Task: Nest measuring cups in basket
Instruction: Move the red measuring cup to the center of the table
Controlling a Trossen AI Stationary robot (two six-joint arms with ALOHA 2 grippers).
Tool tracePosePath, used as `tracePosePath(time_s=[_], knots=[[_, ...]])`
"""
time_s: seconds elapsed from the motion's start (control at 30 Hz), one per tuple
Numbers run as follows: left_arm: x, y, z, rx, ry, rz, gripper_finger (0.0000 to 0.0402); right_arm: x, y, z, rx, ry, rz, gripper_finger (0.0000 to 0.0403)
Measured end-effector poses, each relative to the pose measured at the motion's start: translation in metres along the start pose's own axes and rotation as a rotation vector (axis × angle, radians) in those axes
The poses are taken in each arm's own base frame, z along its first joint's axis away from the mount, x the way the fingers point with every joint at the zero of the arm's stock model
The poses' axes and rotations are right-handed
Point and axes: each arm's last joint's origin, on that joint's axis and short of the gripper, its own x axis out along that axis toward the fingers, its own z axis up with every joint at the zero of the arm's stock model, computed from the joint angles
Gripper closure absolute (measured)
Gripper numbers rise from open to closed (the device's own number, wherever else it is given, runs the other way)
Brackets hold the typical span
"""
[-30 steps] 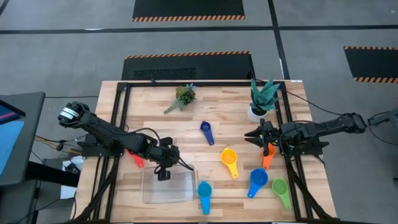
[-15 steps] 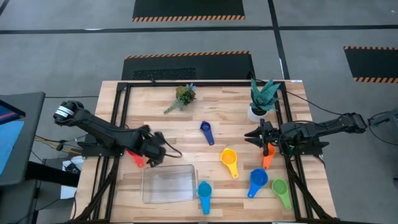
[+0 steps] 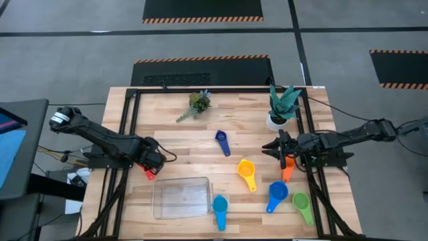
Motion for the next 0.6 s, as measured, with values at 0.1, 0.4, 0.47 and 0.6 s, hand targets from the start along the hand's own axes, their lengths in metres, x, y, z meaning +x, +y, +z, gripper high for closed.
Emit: tracePosePath(time_s=[0.1, 0.4, 0.47, 0.6], knots=[[0.010, 0.001, 0.002, -0.005, 0.006, -0.013, 0.0401, 0.000, 0.000, 0.001, 0.002, -0.009, 0.004, 0.0268], [0.041, -0.007, 0.025, 0.123, 0.027, 0.000, 0.0401, 0.000, 0.002, 0.004, 0.007, -0.037, 0.016, 0.0268], [0.048, -0.014, 0.035, 0.170, 0.007, -0.037, 0.0401, 0.000, 0.002, 0.004, 0.007, -0.038, 0.017, 0.0268], [0.056, -0.033, 0.057, 0.254, -0.070, -0.180, 0.0401, 0.000, 0.002, 0.004, 0.008, -0.041, 0.018, 0.0270]])
